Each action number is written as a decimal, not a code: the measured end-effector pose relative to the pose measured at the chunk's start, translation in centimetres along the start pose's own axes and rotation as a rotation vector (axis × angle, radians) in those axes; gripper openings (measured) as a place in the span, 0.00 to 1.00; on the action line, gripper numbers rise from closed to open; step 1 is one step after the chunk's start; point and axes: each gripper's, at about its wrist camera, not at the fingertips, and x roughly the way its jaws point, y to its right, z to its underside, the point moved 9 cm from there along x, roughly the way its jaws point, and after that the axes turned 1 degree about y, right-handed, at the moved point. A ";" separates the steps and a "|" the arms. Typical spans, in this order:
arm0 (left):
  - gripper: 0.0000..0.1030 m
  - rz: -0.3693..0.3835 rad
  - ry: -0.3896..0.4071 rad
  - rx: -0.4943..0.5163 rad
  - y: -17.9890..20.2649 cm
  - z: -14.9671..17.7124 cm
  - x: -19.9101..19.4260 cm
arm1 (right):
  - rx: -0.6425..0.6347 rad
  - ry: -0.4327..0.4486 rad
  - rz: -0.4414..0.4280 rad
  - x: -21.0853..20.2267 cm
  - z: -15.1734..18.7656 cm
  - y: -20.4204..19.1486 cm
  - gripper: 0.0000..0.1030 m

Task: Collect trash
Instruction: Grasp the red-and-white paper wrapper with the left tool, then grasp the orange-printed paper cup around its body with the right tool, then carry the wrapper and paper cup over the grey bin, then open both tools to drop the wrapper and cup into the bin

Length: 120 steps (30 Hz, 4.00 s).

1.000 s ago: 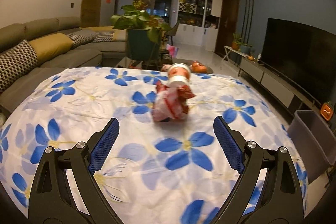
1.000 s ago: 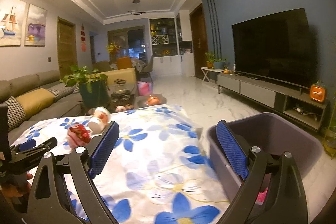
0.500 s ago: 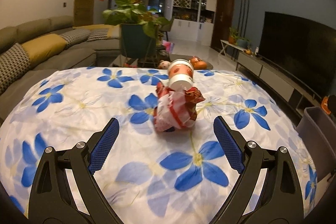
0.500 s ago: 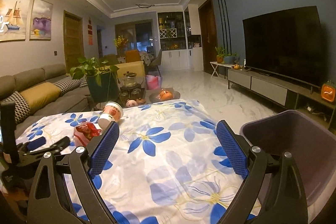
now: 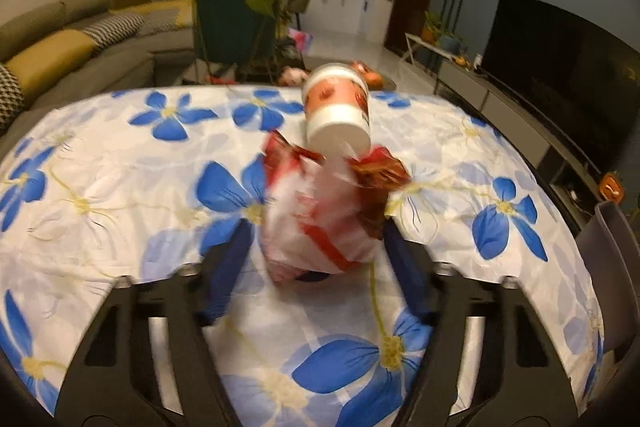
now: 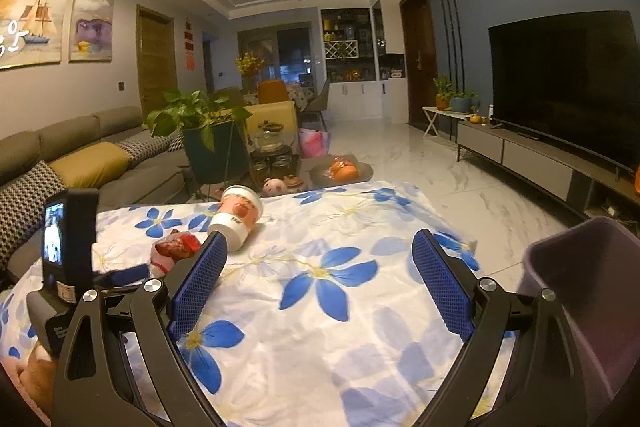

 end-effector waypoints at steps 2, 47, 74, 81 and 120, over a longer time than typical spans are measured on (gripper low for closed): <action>0.45 0.020 -0.018 -0.007 0.0 0.3 0.5 | -0.006 -0.008 -0.006 0.5 0.2 -0.5 0.88; 0.20 -0.333 0.189 -0.167 -15.5 -4.7 -1.5 | -0.056 -0.335 -0.023 22.0 3.1 -11.3 0.60; 0.20 -0.211 0.208 -0.135 -9.6 -4.1 -4.9 | 0.019 -0.106 -0.142 3.3 0.3 -3.9 0.56; 0.20 -0.090 0.237 -0.025 -0.6 -3.3 -8.1 | 0.011 -0.032 -0.078 -2.7 0.1 0.5 0.56; 0.22 0.502 0.148 0.359 36.6 4.8 -7.6 | 0.138 0.108 0.437 -14.4 3.1 26.8 0.57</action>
